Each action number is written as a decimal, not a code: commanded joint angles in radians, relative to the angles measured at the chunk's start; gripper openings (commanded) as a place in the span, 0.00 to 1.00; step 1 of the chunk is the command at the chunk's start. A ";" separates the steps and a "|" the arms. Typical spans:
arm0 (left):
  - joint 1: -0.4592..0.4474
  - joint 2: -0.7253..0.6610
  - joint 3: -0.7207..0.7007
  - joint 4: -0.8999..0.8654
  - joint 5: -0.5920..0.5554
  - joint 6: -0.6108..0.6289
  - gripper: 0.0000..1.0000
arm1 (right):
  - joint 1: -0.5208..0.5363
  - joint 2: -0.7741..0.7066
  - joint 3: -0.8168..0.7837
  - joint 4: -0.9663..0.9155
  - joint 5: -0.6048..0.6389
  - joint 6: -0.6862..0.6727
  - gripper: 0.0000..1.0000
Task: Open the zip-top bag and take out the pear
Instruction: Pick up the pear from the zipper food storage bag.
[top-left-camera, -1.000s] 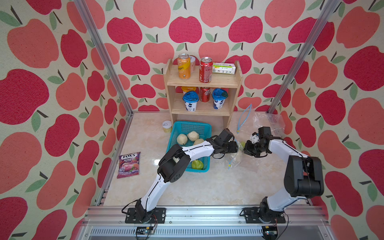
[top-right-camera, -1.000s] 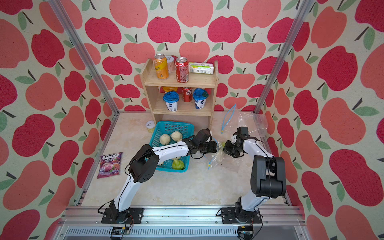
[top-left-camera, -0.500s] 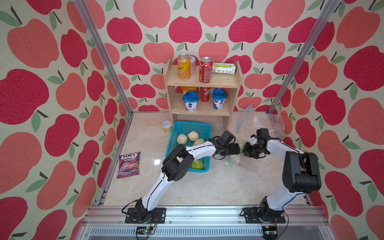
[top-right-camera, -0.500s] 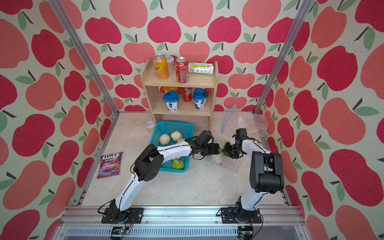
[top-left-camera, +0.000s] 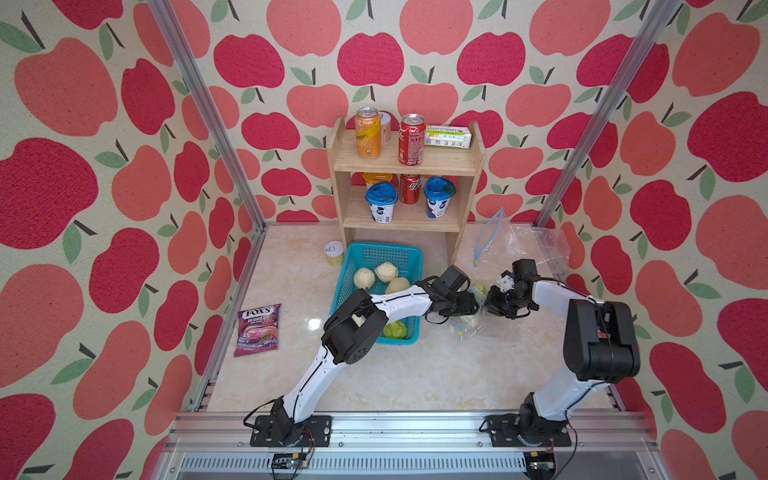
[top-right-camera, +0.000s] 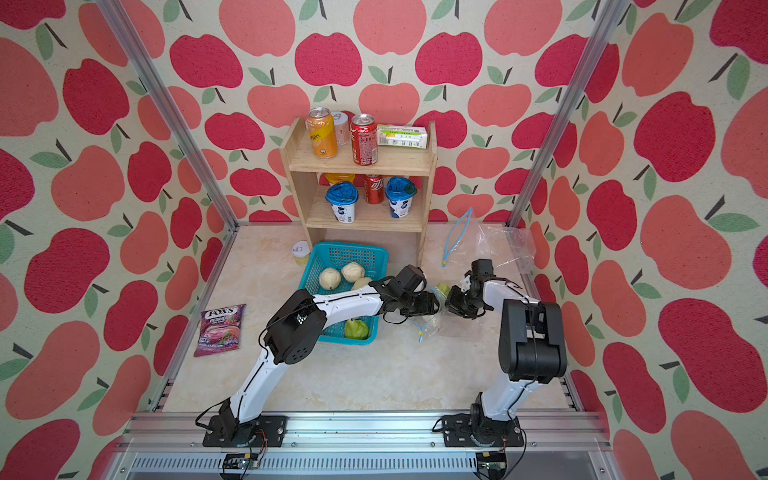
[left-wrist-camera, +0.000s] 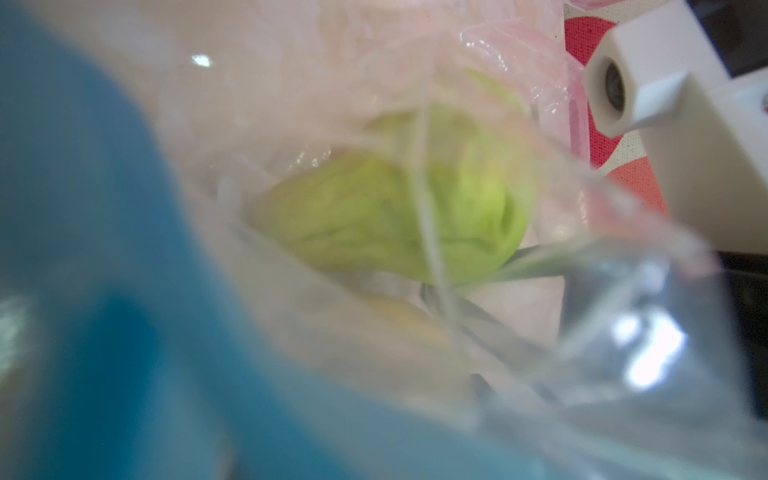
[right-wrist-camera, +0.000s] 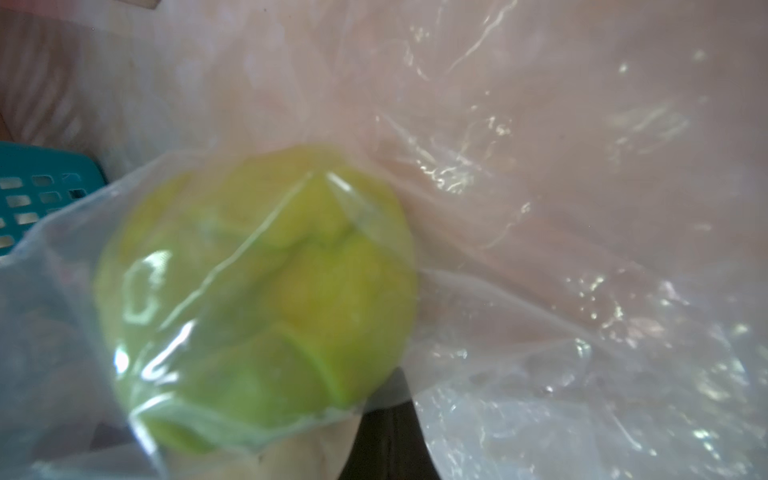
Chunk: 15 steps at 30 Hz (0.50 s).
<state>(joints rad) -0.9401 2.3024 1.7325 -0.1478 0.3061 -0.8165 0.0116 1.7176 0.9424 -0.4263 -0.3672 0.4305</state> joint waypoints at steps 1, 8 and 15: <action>-0.003 -0.106 -0.104 0.060 -0.062 0.031 0.47 | -0.032 0.048 -0.051 0.052 0.016 0.047 0.00; -0.007 -0.230 -0.264 0.208 -0.061 -0.001 0.51 | -0.059 0.050 -0.068 0.073 0.034 0.075 0.00; -0.010 -0.316 -0.331 0.280 -0.058 -0.008 0.52 | -0.058 0.051 -0.074 0.064 0.055 0.084 0.00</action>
<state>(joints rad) -0.9436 2.0468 1.4246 0.0792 0.2508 -0.8207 -0.0395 1.7340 0.9035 -0.3325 -0.4007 0.4999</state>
